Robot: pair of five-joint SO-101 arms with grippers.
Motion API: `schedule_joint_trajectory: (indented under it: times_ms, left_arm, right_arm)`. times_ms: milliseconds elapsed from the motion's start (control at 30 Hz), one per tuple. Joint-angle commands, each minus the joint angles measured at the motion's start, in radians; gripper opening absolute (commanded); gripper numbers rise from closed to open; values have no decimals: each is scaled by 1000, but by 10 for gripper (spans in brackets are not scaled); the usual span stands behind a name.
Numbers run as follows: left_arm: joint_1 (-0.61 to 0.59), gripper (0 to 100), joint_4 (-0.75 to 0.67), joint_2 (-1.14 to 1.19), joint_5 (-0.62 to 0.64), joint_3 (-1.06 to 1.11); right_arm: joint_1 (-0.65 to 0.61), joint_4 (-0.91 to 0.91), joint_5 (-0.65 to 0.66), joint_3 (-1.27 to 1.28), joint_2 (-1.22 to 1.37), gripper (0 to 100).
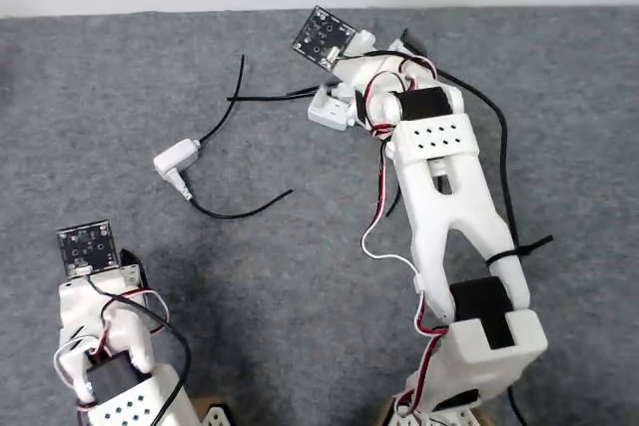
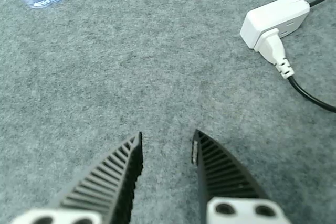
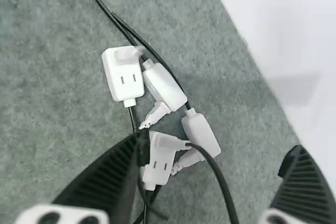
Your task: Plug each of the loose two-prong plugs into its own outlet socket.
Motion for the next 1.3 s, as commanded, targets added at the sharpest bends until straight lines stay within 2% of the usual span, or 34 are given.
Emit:
schedule_joint_trajectory:
  times_ms: [0,200,433,533,700,900,1033,1133,1200,1267]
  left_arm:
    - [6,148,2,-18,-11,-13]
    - [6,148,0,-20,-11,-13]
    - [6,148,0,-20,-9,-13]
    - [9,148,0,-18,-9,-13]
    - [84,145,8,-17,-6,-13]
    - [173,148,29,-18,-6,-13]
    - [298,146,-2,-25,-6,-13]
    - [324,148,8,-25,-2,-15]
    - [318,148,8,-25,60,-15]
    - [318,148,8,-25,232,-15]
  right_arm:
    - [-13,48,-12,-69,-105,368]
    - [-64,243,-12,-68,-280,349]
    - [-93,512,-12,-63,-392,148]
    - [-90,624,-17,-63,-407,94]
    - [-81,785,-229,-63,-432,80]
    - [13,898,-491,-63,-510,76]
    - [97,905,-652,21,-628,76]
    - [131,903,-727,158,-763,76]
    - [134,903,-727,267,-869,76]
    - [130,901,-727,381,-983,77]
